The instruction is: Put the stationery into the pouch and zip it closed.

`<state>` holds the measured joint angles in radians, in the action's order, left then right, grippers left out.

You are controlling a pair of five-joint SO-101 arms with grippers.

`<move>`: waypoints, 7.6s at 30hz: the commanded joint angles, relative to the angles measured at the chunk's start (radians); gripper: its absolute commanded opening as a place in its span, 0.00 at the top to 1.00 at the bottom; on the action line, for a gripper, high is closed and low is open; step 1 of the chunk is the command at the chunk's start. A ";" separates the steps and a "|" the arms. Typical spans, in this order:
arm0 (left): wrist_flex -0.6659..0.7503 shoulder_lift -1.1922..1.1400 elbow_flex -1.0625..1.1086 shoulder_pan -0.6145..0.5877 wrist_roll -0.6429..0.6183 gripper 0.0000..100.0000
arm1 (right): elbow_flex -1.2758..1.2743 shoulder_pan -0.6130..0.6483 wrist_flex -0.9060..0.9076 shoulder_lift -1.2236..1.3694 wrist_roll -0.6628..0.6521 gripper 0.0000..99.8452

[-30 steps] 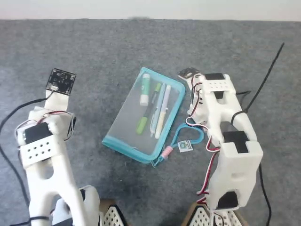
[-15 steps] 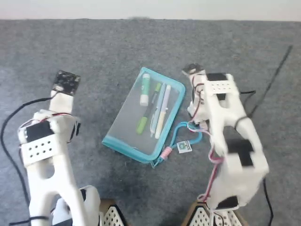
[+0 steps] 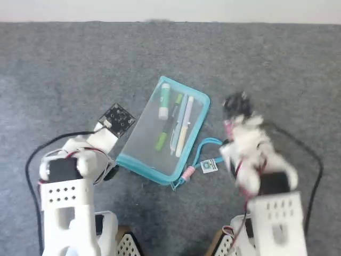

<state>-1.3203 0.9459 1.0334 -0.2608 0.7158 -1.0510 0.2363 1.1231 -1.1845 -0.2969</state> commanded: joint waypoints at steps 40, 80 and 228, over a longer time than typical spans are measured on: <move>0.330 0.017 0.229 0.057 0.064 0.72 | -0.379 0.093 0.008 -0.588 0.006 0.99; 0.979 -0.387 0.213 -0.020 -0.147 0.73 | -0.379 0.094 0.007 -0.588 0.002 0.99; -0.440 -1.999 -2.051 0.249 -0.736 0.86 | -0.381 0.156 0.024 -0.588 0.000 0.99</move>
<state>-1.6701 -1.0549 -0.9597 -0.0414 -0.0760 -1.4469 0.3836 1.1431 -1.7799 -0.2969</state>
